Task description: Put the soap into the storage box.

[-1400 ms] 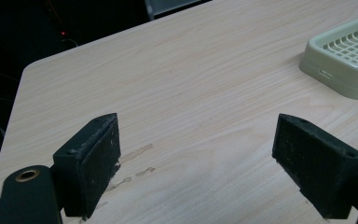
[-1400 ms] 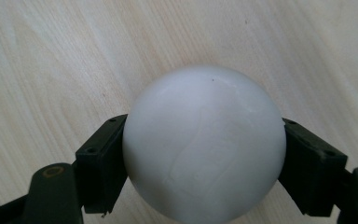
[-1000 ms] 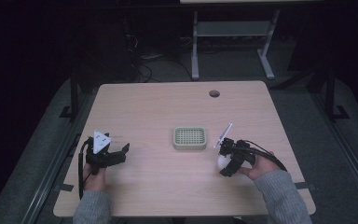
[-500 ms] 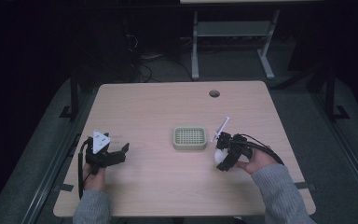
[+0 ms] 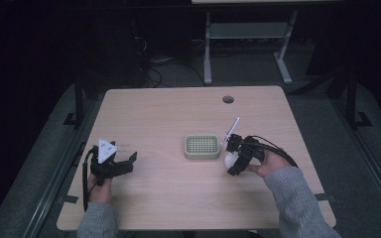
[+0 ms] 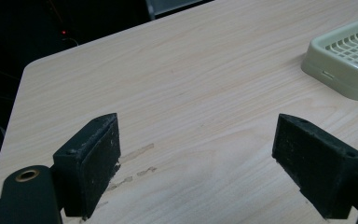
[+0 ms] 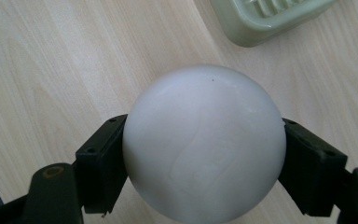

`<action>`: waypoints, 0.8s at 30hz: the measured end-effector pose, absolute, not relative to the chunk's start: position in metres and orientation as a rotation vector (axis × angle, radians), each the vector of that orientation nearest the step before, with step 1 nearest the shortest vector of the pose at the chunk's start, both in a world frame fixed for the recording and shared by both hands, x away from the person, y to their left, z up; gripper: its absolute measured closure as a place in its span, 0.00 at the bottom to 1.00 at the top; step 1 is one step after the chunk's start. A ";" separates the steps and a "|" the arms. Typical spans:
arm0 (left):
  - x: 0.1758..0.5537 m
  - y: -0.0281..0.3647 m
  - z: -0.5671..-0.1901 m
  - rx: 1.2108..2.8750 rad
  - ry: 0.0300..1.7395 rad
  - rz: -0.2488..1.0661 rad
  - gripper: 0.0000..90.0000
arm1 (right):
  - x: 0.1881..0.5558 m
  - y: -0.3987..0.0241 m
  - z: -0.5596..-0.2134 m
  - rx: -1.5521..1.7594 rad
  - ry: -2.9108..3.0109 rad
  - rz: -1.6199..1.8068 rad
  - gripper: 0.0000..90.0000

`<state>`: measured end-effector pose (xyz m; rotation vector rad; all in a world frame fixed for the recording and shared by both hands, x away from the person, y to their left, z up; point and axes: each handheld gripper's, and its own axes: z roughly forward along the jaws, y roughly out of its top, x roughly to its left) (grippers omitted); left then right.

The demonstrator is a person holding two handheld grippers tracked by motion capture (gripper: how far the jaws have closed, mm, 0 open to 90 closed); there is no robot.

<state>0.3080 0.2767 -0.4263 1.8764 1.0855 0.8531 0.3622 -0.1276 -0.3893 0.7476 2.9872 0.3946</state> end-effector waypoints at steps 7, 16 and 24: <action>0.308 0.277 -0.426 1.874 1.088 0.851 0.16 | 0.369 -0.123 -0.383 0.737 2.989 0.413 0.26; 0.308 0.278 -0.426 1.875 1.088 0.857 0.17 | 0.376 -0.115 -0.378 0.718 2.994 0.402 0.26; 0.308 0.278 -0.426 1.873 1.092 0.854 0.17 | 0.382 -0.109 -0.377 0.708 3.004 0.402 0.26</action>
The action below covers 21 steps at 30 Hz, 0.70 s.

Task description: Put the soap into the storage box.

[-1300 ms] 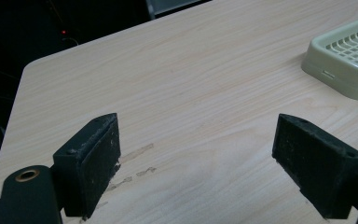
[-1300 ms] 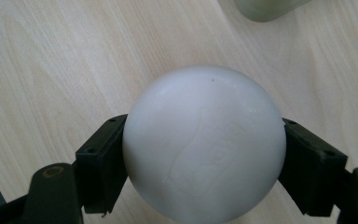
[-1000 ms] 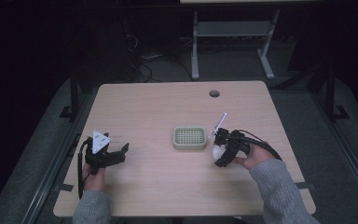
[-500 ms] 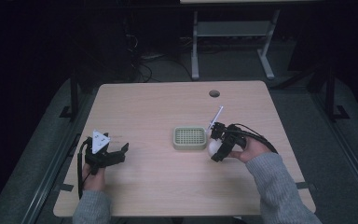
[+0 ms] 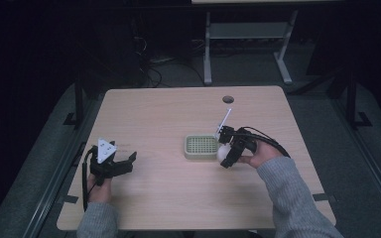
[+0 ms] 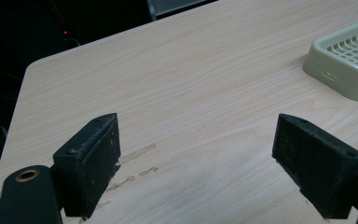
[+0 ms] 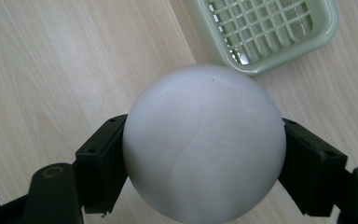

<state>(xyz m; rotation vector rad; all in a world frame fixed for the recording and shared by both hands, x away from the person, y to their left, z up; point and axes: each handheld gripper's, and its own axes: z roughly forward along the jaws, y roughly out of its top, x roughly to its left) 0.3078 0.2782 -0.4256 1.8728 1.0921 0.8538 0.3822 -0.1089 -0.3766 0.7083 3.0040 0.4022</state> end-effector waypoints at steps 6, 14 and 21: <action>0.308 0.278 -0.425 1.874 1.093 0.854 0.16 | 0.387 -0.105 -0.374 0.701 3.008 0.405 0.26; 0.308 0.279 -0.425 1.874 1.093 0.855 0.16 | 0.393 -0.102 -0.372 0.704 3.017 0.414 0.26; 0.308 0.279 -0.425 1.871 1.095 0.856 0.16 | 0.398 -0.098 -0.372 0.714 3.020 0.401 0.26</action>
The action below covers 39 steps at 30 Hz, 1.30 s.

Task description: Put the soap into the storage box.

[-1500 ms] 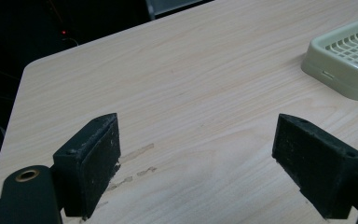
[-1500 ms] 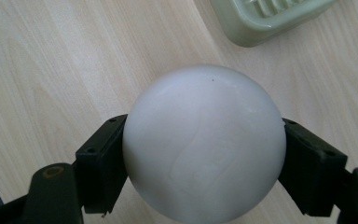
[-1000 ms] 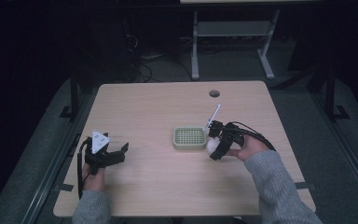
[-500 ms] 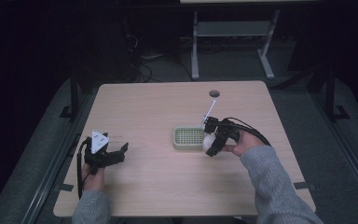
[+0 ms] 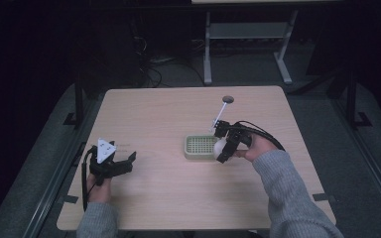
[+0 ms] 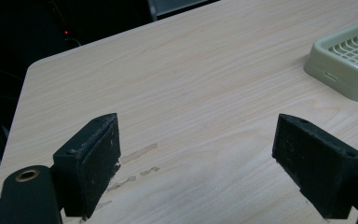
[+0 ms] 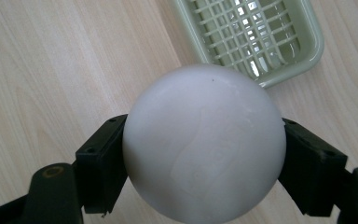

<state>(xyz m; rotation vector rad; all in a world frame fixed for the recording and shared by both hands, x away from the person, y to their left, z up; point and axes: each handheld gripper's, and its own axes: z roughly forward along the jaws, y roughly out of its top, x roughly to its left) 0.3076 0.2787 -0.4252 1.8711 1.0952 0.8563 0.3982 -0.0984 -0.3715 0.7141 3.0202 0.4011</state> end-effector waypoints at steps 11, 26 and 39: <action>0.308 0.279 -0.425 1.868 1.095 0.859 0.16 | 0.406 -0.093 -0.369 0.711 3.029 0.427 0.26; 0.308 0.279 -0.425 1.866 1.093 0.861 0.16 | 0.418 -0.084 -0.365 0.713 3.034 0.421 0.26; 0.308 0.279 -0.425 1.861 1.094 0.862 0.16 | 0.429 -0.078 -0.367 0.719 3.043 0.413 0.26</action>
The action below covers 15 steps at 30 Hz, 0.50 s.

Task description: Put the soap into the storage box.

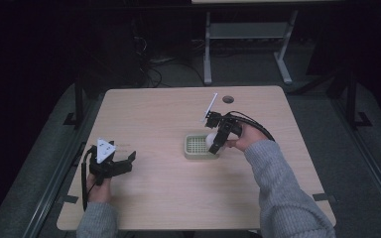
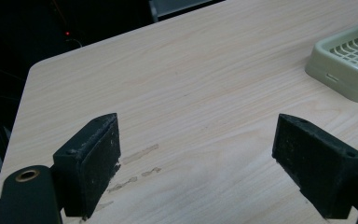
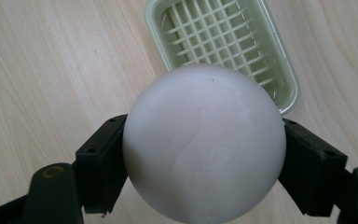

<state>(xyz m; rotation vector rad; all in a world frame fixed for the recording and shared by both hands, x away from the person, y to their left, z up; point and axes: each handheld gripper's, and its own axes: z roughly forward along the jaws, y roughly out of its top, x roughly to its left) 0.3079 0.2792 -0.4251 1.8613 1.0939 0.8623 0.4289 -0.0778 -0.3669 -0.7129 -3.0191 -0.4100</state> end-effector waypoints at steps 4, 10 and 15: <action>0.308 0.279 -0.425 1.863 1.096 0.861 0.17 | 0.432 -0.075 -0.366 -0.714 -3.019 -0.405 0.26; 0.308 0.280 -0.425 1.863 1.097 0.861 0.16 | 0.435 -0.069 -0.365 -0.712 -3.019 -0.418 0.26; 0.308 0.280 -0.425 1.863 1.096 0.861 0.16 | 0.439 -0.065 -0.368 -0.714 -3.018 -0.414 0.26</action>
